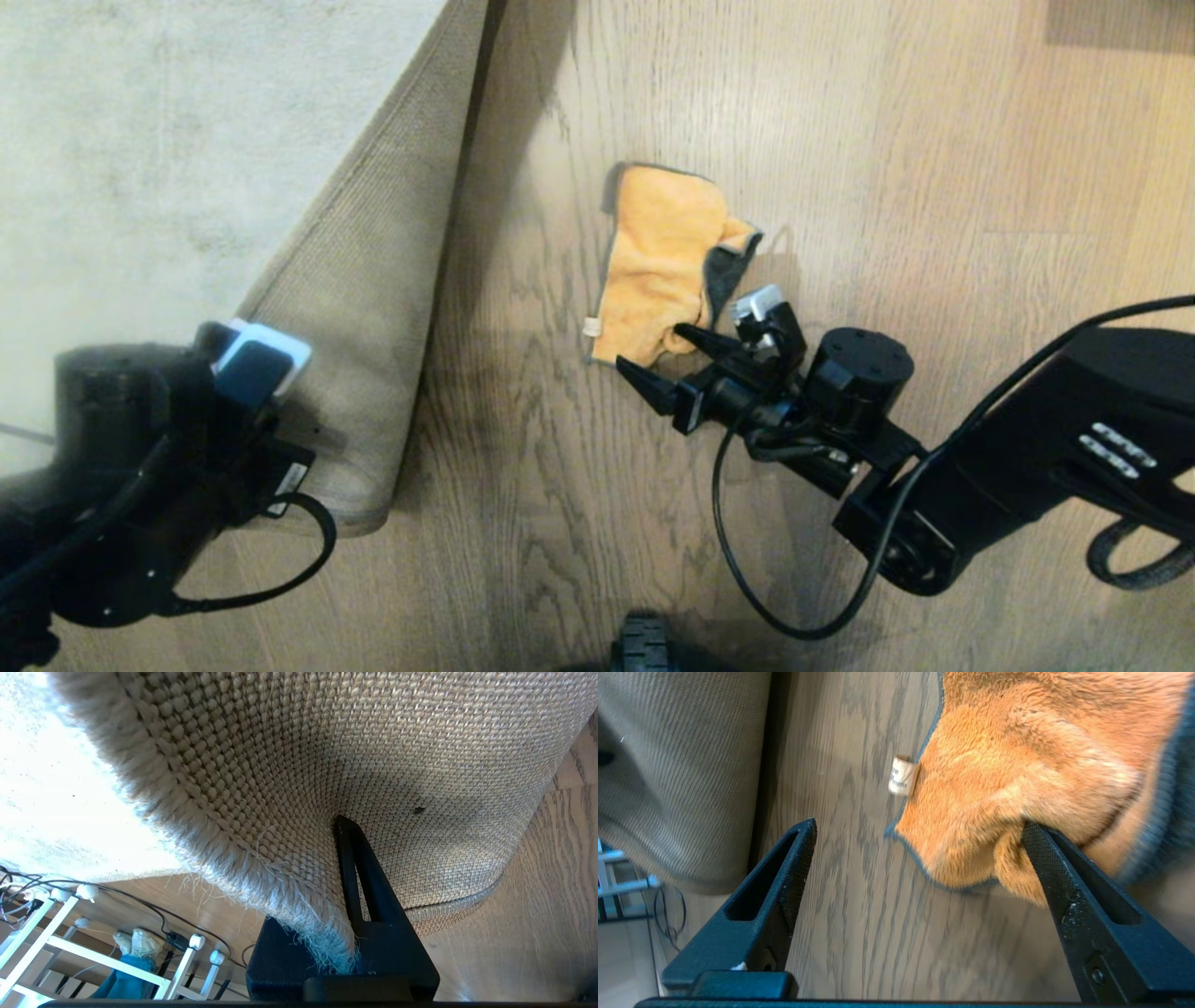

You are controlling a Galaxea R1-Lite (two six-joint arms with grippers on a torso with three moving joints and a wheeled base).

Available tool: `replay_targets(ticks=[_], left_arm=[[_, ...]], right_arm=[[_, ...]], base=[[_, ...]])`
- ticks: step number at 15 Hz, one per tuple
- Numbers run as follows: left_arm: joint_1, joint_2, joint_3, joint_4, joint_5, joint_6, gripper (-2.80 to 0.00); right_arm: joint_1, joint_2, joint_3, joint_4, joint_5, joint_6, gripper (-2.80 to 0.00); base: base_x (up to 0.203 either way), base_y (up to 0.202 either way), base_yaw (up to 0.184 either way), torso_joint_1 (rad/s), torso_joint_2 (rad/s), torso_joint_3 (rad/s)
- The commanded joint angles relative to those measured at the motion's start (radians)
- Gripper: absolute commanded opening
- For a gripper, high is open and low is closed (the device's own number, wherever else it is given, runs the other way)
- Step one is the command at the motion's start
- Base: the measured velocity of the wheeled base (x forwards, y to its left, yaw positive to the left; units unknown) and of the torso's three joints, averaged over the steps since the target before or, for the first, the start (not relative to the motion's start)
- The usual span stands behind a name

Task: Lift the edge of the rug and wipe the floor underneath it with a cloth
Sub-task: Wipe the floor under the carpet with a rag

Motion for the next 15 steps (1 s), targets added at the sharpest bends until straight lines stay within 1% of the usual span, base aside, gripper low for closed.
replay_targets(ticks=[1, 5, 7, 9, 15], left_arm=[[0.001, -0.001, 0.0, -0.004, 0.003, 0.002, -2.8], [0.002, -0.001, 0.0, -0.004, 0.003, 0.002, -2.8], [0.002, -0.001, 0.0, -0.003, 0.003, 0.002, -2.8], [0.001, 0.001, 0.0, -0.002, 0.003, 0.002, -2.8], [0.002, 0.001, 0.002, -0.002, 0.005, 0.002, -2.8]], right_arm=[[0.0, -0.054, 0.039, -0.006, 0.003, -0.007, 0.0], [0.0, -0.141, 0.12, 0.004, 0.0, -0.013, 0.0], [-0.015, -0.162, 0.132, 0.01, -0.026, -0.025, 0.0], [-0.036, -0.149, 0.12, 0.013, -0.043, -0.049, 0.0], [-0.036, -0.074, -0.008, 0.027, -0.049, -0.058, 0.0]], base=[[0.0, 0.0, 0.0, 0.0, 0.0, 0.0], [0.0, 0.0, 0.0, 0.0, 0.0, 0.0], [0.0, 0.0, 0.0, 0.0, 0.0, 0.0], [0.0, 0.0, 0.0, 0.0, 0.0, 0.0], [0.0, 0.0, 0.0, 0.0, 0.0, 0.0]])
